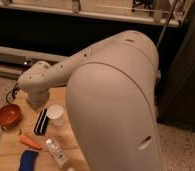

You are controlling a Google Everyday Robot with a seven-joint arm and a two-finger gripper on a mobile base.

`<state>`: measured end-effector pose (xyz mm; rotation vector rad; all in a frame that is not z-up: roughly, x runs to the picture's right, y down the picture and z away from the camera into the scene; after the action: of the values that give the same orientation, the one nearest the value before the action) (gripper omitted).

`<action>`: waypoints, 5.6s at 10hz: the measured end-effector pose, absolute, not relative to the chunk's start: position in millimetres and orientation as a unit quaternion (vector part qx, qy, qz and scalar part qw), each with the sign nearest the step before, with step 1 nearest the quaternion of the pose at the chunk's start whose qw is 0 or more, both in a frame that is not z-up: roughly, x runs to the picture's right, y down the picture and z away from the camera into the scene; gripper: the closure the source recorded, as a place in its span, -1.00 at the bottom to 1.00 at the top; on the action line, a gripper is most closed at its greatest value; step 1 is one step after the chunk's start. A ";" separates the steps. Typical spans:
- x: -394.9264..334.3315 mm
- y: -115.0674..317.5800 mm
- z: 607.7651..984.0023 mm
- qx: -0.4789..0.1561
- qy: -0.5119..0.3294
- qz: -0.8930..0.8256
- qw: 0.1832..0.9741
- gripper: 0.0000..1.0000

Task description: Place the pepper on the white sponge

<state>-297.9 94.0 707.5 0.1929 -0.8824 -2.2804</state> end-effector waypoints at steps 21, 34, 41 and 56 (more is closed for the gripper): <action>-381.8 217.7 735.3 0.010 -0.380 -0.922 0.070 -0.60; -401.3 252.8 775.7 -0.061 -0.361 -0.928 0.067 -0.22; -405.8 261.0 778.9 -0.069 -0.366 -0.926 0.059 -0.23; -391.9 194.6 775.8 -0.079 -0.350 -0.929 0.094 0.76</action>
<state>-391.9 194.6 775.8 -0.2349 -1.0398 -2.7548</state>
